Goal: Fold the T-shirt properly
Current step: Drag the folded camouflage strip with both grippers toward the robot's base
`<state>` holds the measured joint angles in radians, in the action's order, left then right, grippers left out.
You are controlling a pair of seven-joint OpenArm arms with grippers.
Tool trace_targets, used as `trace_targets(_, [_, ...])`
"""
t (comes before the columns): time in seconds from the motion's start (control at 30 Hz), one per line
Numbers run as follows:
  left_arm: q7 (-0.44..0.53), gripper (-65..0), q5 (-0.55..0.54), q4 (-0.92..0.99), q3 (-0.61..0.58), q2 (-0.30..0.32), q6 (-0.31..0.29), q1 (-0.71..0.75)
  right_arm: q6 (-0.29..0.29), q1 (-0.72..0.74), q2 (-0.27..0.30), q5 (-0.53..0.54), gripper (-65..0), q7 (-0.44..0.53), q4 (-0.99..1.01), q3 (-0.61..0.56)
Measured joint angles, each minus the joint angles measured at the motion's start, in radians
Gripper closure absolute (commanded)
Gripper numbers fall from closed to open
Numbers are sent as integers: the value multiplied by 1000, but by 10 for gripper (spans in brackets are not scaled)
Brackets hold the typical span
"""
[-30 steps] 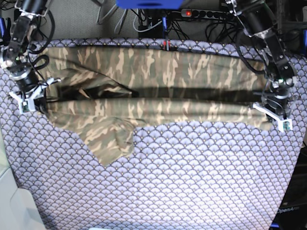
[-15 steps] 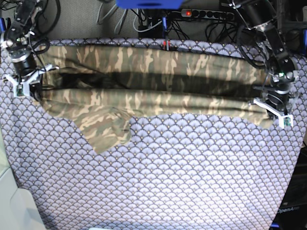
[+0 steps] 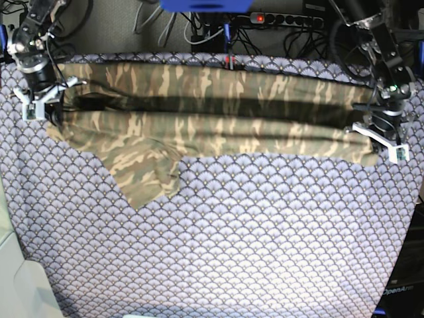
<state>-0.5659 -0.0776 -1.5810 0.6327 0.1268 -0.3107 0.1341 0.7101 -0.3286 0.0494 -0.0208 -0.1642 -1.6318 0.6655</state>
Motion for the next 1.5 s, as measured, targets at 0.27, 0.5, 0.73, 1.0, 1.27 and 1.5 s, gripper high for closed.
trace_targets(0.27, [-3,0,2,3,0,0,1,-1,0,-24,0,0,0,-1,-20,7])
trace_targets(0.5, [-7,0,2,5,0,0,1,21,0,-51,-58,2,0,0,-112,48])
trace_targets(0.73, [-3,0,1,5,-1,0,0,21,0,-71,-75,0,0,0,-115,74])
trace_targets(1.0, [-3,0,2,5,-7,0,-3,21,0,-131,-97,0,0,3,-118,79])
trace_targets(1.27, [0,0,7,5,-2,0,-35,27,-3,-207,-180,-6,0,185,-119,80])
trace_targets(1.5, [1,0,17,5,1,1,-79,34,-4,-251,-182,-8,0,237,-119,80])
